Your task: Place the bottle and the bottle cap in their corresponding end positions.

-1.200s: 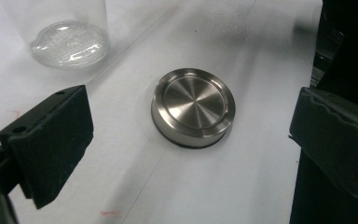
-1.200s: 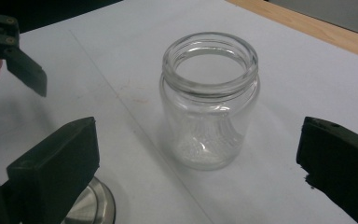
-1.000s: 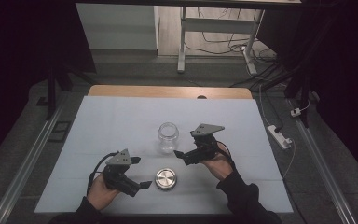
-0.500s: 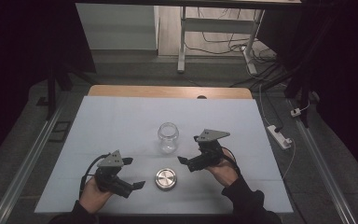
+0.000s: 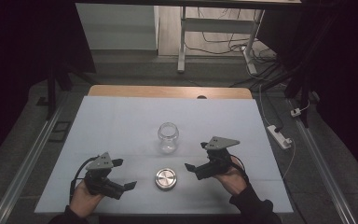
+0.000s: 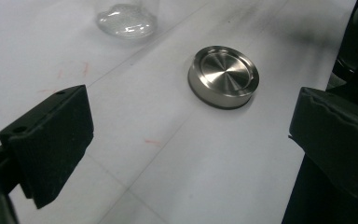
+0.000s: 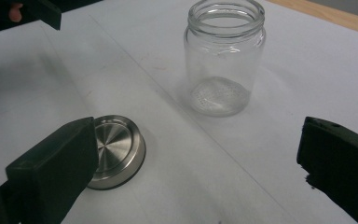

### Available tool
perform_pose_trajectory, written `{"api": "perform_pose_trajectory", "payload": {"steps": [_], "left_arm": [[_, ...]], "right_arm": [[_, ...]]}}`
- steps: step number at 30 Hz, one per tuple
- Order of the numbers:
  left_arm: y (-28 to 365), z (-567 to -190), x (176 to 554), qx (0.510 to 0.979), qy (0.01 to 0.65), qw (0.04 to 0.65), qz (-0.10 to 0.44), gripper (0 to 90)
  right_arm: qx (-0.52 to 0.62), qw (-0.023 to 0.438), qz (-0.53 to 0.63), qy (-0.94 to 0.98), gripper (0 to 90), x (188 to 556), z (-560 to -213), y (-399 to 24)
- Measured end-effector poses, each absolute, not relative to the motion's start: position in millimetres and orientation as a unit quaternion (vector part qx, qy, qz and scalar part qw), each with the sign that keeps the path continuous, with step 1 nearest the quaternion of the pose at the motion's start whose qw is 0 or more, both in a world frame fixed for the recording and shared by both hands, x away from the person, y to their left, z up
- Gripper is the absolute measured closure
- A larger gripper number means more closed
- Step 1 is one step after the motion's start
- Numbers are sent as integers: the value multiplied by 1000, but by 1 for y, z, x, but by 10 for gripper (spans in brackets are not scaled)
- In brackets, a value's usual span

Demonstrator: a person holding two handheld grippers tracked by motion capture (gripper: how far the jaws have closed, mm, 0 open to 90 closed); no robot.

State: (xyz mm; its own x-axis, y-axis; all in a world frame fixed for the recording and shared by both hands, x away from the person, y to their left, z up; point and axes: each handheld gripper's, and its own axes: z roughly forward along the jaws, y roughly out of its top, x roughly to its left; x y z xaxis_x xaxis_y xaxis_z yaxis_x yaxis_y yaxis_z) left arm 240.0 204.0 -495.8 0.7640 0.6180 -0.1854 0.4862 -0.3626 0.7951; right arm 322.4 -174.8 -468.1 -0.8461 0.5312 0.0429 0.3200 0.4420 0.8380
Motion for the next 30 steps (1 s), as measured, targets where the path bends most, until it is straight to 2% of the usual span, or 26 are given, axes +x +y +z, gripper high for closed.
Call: {"api": "perform_pose_trajectory", "payload": {"steps": [19,30], "left_arm": [[253,-502,215,794,397,451,94,7],[268,-510,204,790,422,433,95,6]], "right_arm": [[301,142,452,828,0,300,-472,-227],[344,169,437,813,0,283,-478,-264]]}}
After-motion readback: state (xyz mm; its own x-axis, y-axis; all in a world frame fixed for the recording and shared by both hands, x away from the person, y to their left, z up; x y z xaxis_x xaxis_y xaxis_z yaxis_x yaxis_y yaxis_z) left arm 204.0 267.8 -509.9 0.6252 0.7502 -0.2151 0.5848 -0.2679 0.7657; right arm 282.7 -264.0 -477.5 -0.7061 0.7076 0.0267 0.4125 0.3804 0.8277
